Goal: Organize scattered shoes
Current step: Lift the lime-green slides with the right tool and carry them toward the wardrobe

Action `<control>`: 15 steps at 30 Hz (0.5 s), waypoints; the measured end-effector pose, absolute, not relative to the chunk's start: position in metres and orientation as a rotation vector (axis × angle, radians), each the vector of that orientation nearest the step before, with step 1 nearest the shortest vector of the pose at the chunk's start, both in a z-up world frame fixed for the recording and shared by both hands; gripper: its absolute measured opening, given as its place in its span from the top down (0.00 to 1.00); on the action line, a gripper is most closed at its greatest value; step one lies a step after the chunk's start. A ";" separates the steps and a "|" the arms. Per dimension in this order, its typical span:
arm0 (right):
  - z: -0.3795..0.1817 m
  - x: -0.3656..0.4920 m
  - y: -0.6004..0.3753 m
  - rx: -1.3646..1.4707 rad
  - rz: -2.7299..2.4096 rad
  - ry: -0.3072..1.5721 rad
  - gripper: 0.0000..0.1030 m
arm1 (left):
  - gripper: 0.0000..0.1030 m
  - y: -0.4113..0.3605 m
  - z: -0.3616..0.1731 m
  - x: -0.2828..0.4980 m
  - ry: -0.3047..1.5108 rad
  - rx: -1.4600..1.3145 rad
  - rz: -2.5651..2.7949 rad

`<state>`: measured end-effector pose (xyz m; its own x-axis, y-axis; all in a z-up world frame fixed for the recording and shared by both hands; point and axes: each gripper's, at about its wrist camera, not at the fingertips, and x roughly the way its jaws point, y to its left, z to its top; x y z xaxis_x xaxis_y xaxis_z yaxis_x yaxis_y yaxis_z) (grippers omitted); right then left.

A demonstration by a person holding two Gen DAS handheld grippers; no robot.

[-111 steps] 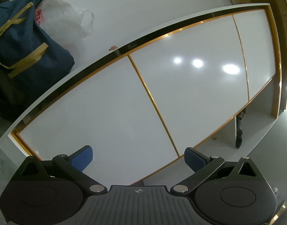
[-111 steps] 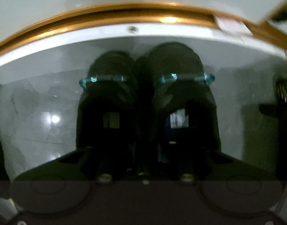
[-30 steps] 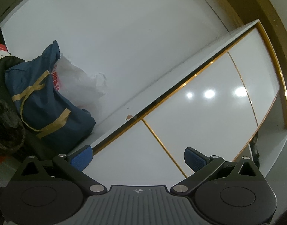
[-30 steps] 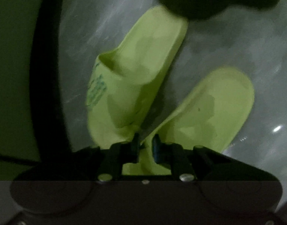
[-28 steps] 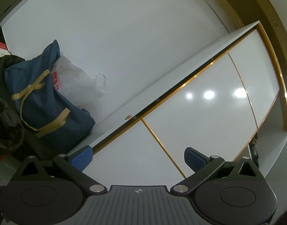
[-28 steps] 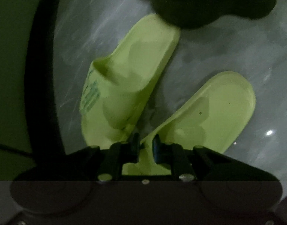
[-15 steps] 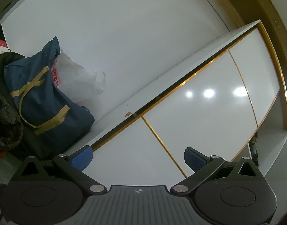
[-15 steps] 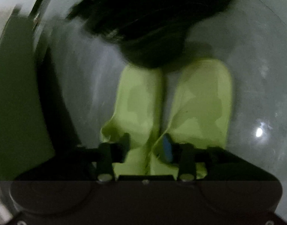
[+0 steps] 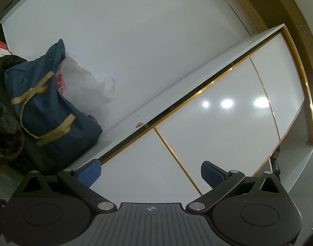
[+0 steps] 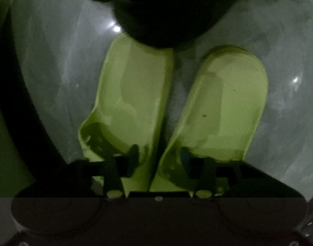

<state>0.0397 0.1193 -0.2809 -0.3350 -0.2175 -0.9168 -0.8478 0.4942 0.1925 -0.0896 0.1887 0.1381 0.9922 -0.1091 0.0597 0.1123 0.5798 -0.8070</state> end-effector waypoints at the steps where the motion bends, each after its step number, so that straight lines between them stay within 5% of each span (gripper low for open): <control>1: -0.279 0.037 0.120 -0.922 0.876 1.822 0.86 | 0.00 0.189 0.138 -0.090 -0.008 -0.950 -0.127; 8: -0.288 0.030 0.118 -1.047 0.866 1.917 0.78 | 0.00 0.184 0.132 -0.079 0.054 -0.902 -0.129; 15: -0.320 0.034 0.140 -1.121 0.773 2.040 0.75 | 0.00 0.147 0.128 -0.040 0.377 -0.544 0.060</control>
